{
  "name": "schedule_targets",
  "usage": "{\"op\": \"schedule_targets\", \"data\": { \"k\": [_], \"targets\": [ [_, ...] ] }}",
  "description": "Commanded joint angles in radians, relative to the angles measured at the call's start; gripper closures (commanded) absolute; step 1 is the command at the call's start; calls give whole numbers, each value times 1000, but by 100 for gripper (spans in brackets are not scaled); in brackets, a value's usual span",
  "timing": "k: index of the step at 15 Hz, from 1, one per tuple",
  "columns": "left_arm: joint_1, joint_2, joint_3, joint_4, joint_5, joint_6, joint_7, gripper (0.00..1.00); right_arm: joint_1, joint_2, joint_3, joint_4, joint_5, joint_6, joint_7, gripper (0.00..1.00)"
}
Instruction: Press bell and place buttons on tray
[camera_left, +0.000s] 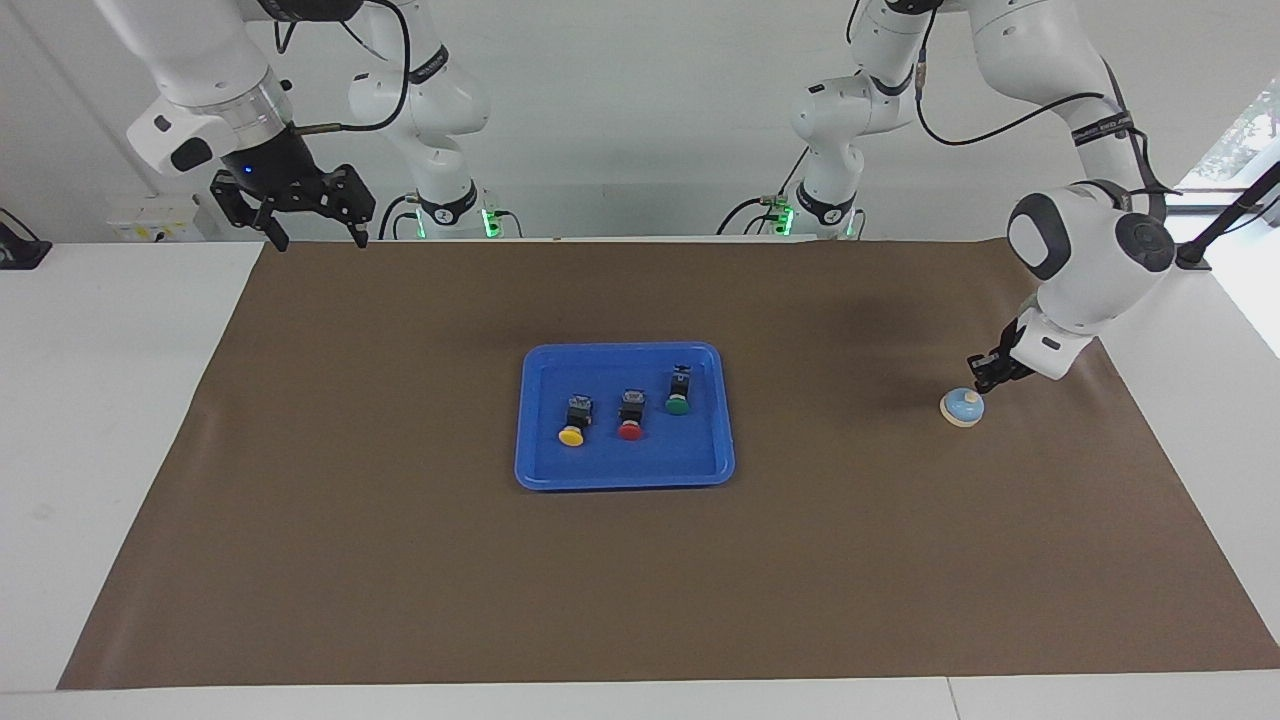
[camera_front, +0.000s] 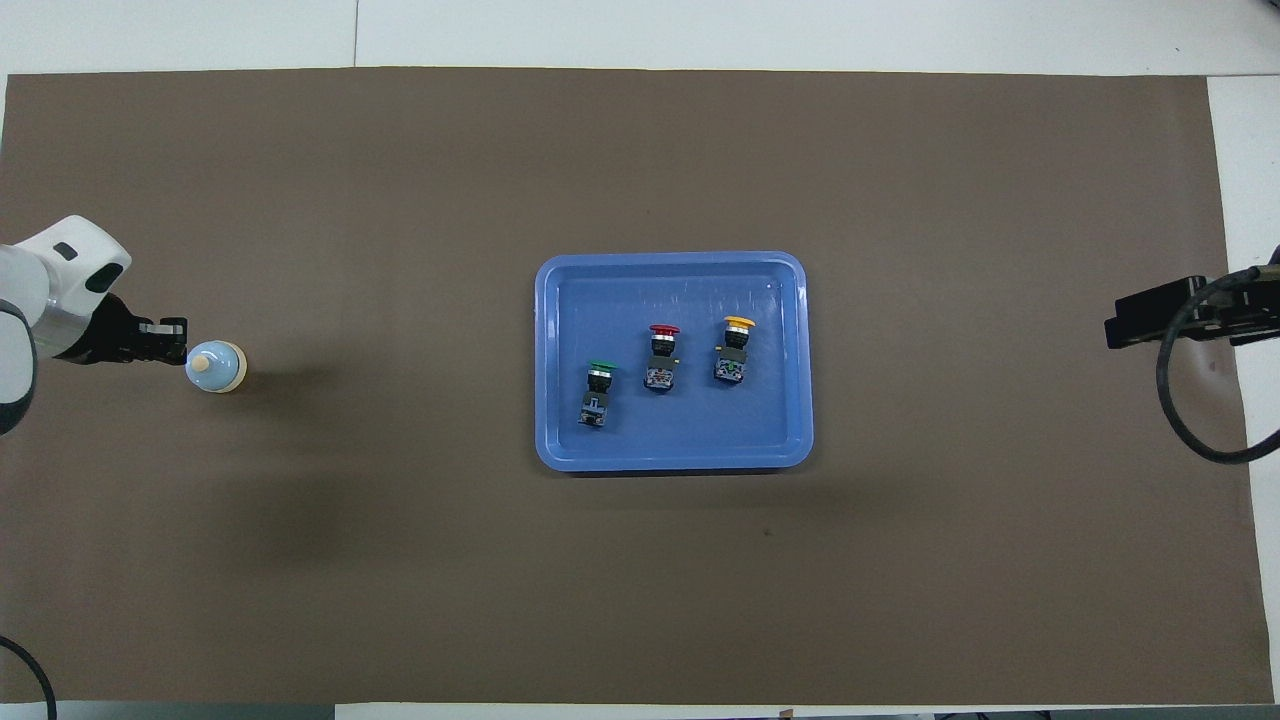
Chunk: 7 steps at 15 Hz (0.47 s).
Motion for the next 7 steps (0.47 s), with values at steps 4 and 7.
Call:
{"op": "schedule_targets", "data": {
  "k": [4, 7],
  "targets": [
    [-30, -44, -2, 184, 18, -304, -4, 63, -9, -10, 4, -10, 17, -9, 7, 0],
    [-33, -110, -3, 186, 12, -350, -4, 0, -9, -10, 4, -10, 17, -9, 7, 0]
  ]
}}
